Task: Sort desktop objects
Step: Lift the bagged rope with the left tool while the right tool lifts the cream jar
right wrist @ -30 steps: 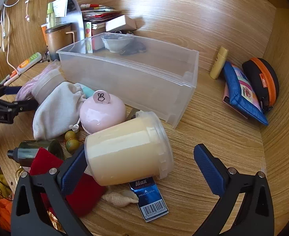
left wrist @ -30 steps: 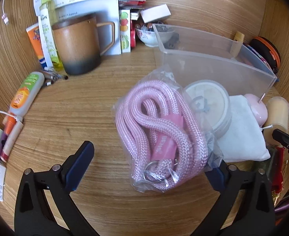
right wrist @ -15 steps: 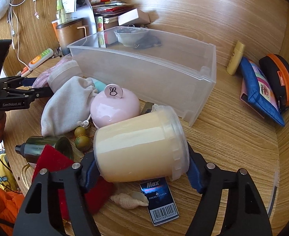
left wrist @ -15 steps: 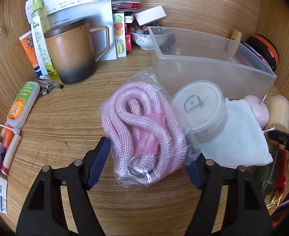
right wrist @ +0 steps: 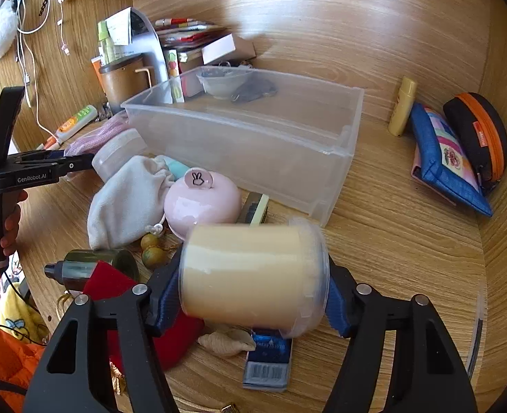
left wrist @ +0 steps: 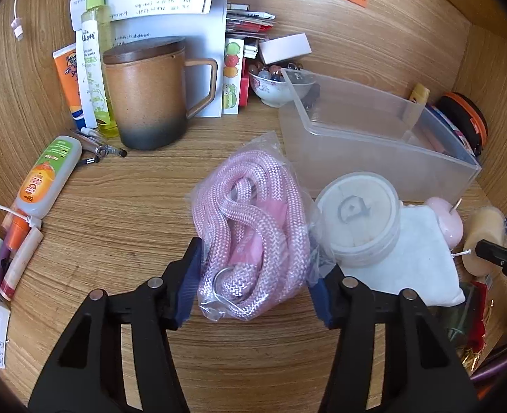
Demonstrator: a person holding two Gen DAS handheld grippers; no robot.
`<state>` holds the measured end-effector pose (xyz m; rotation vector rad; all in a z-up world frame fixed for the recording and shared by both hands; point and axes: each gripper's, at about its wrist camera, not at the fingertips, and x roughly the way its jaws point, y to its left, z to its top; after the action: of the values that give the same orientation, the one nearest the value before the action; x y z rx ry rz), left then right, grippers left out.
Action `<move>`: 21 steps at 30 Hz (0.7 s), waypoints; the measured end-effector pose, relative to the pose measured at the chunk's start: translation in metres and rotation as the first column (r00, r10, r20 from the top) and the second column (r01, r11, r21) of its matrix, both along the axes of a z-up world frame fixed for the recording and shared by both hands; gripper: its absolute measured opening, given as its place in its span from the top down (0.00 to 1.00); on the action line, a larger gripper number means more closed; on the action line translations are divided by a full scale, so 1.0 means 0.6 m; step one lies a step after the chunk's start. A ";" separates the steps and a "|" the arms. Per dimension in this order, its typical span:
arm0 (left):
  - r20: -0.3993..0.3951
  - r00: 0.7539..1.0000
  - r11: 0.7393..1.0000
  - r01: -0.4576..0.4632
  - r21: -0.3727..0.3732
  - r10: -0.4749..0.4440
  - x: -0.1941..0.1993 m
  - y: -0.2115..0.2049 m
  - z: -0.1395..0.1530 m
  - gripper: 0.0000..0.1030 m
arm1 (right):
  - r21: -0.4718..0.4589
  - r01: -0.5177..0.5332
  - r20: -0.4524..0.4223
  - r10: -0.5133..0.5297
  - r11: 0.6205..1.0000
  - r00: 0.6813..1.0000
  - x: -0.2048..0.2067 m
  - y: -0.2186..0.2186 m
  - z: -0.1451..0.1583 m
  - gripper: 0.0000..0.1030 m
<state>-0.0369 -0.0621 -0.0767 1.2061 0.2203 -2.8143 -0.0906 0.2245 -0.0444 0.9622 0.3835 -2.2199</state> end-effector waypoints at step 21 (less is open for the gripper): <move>-0.108 0.994 0.999 -0.008 0.039 0.012 0.037 -0.007 0.042 0.57 | 0.000 0.012 -0.067 -0.012 1.000 0.998 0.010 0.008 0.047 0.39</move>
<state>-0.0150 -0.0662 -0.0514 1.0574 0.2869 -2.8822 -0.0847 0.2290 -0.0163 0.8941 0.4101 -2.2670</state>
